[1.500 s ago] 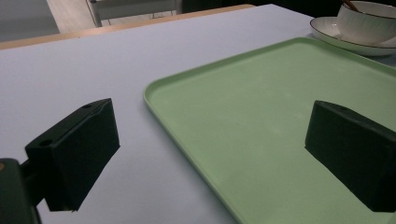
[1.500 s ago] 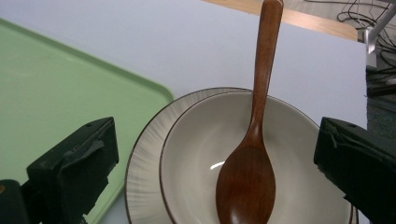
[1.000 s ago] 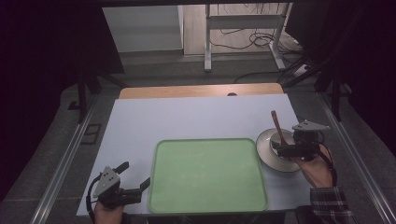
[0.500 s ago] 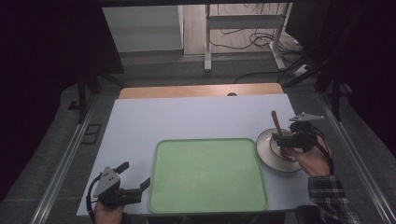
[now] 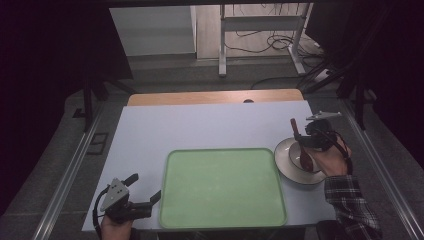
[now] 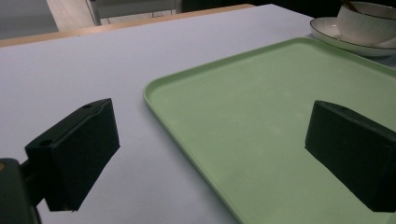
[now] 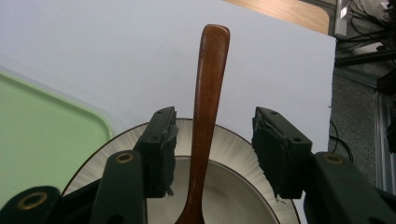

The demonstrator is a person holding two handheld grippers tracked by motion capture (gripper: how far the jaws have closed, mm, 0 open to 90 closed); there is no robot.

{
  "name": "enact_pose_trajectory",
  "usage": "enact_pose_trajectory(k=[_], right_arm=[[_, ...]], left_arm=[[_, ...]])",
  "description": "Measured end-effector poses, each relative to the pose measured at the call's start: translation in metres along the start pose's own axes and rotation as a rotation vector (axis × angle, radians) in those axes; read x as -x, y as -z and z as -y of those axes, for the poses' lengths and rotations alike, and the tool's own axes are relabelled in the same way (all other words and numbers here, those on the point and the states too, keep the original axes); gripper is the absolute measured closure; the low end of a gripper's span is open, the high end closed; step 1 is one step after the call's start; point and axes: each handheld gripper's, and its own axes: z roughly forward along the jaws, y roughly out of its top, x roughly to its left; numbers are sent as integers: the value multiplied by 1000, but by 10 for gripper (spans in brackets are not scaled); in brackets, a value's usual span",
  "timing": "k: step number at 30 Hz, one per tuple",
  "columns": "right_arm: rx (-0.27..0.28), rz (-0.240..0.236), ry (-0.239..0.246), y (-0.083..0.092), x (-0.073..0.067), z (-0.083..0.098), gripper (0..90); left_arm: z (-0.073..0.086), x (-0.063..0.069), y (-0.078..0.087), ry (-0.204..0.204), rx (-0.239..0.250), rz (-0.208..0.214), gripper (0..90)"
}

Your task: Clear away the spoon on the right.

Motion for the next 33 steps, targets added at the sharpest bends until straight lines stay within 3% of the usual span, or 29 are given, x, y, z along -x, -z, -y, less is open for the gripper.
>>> enact_pose_trajectory(k=[17,23,27,33], right_arm=[[-53,8,1,-23,2,-21,597],[-86,28,12,-31,-5,-26,731],[-95,33,10,-30,-7,-29,759],[-113,-19,-9,-26,-7,-36,763]], left_arm=[[0,0,0,0,-2,1,28],[0,0,-1,1,-8,3,28],[0,0,0,0,-6,3,28],[0,0,0,-2,-7,1,29]])
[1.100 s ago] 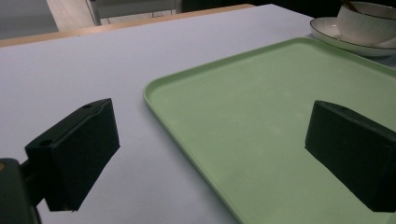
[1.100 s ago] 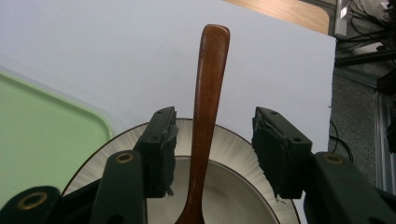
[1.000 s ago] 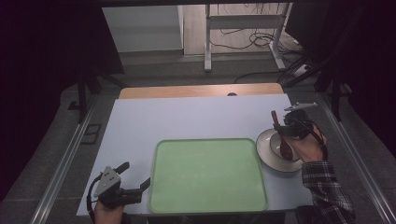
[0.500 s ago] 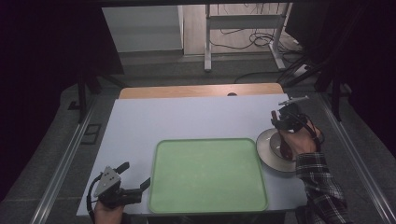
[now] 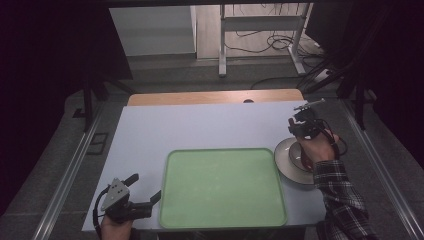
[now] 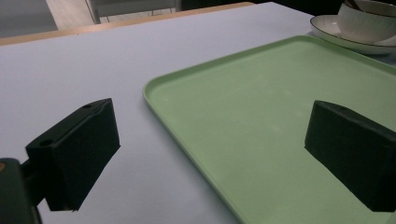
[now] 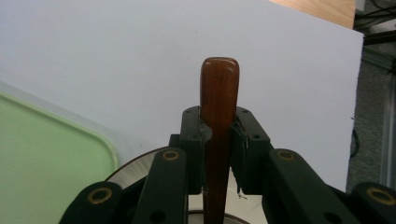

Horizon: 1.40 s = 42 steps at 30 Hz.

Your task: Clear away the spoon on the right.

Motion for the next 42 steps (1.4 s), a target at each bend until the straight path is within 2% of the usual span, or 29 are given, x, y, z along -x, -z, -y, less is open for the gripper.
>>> enact_pose_trajectory(k=[12,25,33,42], right_arm=[[-27,-50,14,22,0,-17,764],[-88,-67,44,42,-8,-32,764],[-143,-98,47,49,-16,-36,764],[-210,-122,76,51,-35,-40,764]], left_arm=[[0,0,1,-3,6,-3,30],[-1,1,1,-6,5,-3,30],[-1,1,0,-8,4,-3,30],[-1,1,0,-8,4,-2,30]])
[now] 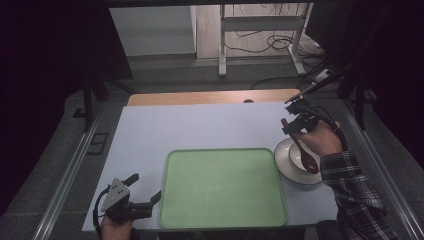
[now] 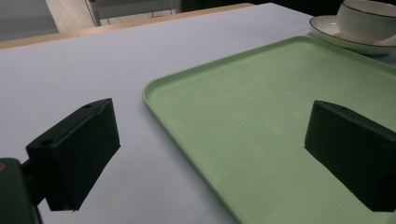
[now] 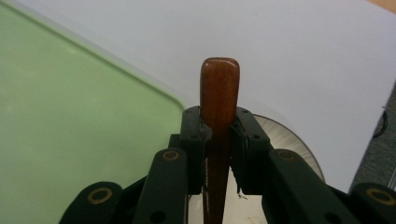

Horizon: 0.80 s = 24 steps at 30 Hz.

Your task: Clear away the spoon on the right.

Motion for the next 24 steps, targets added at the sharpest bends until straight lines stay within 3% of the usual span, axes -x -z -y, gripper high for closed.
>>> enact_pose_trajectory(k=[13,24], right_arm=[[-49,-45,35,-11,-31,-11,764],[-83,-73,28,-28,-52,-18,764]], left_arm=[[0,0,0,0,1,1,31],[0,0,0,0,1,1,31]])
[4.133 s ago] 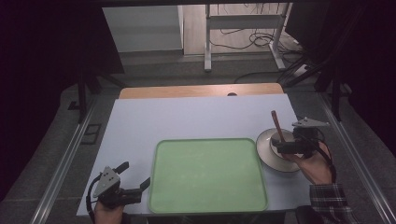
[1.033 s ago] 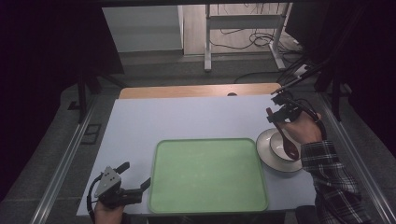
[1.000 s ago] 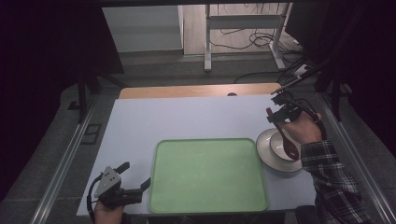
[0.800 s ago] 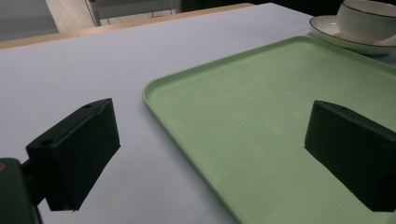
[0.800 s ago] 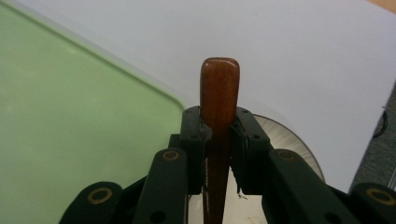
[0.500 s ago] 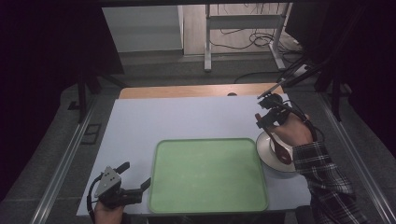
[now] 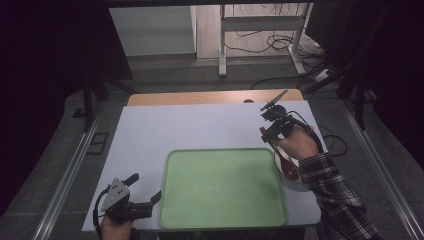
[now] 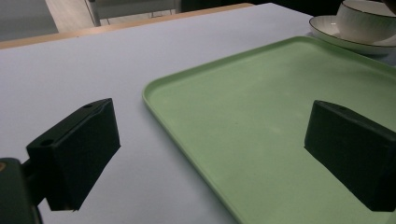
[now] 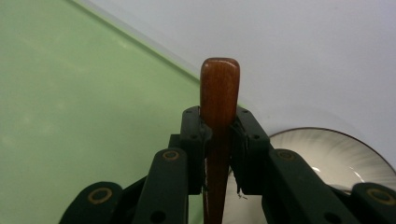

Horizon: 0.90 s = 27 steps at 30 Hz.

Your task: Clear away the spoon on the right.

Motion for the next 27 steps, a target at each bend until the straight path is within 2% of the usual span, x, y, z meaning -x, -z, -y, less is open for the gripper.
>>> enact_pose_trajectory(k=[15,27], right_arm=[[-57,-48,3,-37,-22,-2,764],[-89,-64,2,-67,-29,8,763]], left_arm=[[0,0,0,0,1,0,32],[0,0,0,-1,0,0,32]])
